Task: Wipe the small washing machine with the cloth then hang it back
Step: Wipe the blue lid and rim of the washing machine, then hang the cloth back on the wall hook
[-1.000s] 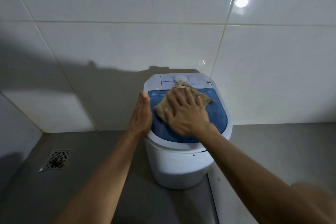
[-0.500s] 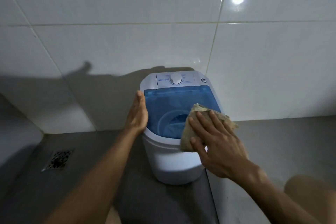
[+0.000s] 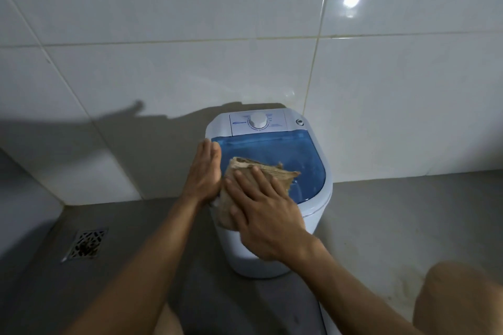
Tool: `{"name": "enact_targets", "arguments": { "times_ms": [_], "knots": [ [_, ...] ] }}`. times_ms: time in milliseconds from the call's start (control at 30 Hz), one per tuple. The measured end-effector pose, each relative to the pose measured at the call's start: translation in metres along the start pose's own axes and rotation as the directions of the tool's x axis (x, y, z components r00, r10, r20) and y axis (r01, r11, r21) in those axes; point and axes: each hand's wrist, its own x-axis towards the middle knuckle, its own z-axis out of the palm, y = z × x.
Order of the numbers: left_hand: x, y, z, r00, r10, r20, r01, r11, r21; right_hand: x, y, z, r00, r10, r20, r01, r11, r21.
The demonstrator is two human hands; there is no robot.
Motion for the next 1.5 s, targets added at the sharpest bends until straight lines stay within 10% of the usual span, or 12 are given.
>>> {"name": "enact_targets", "arguments": {
  "times_ms": [200,633,900,1267,1500],
  "knots": [
    [-0.004,0.010,0.004,0.991,0.135,0.017,-0.133,0.939,0.317,-0.029,0.057,-0.014,0.975,0.220,0.020,-0.220,0.975,0.001],
    [-0.022,0.039,0.019,0.918,0.393,0.052,-0.386,0.857,0.341,0.062,0.095,-0.048,0.955,0.297,0.001,-0.295,0.949,0.115],
    [-0.003,0.049,0.031,0.927,0.364,-0.090,-0.349,0.925,0.151,0.092,0.121,-0.054,0.921,0.368,-0.127,-0.352,0.926,0.134],
    [0.044,0.039,-0.004,0.945,0.259,-0.201,-0.142,0.875,0.463,0.121,0.119,-0.040,0.883,0.386,-0.267,-0.326,0.914,0.243],
    [0.064,0.037,-0.020,0.922,0.183,-0.341,-0.060,0.938,0.342,0.136,0.123,-0.040,0.816,0.418,-0.400,-0.163,0.830,0.534]
  ]
}}
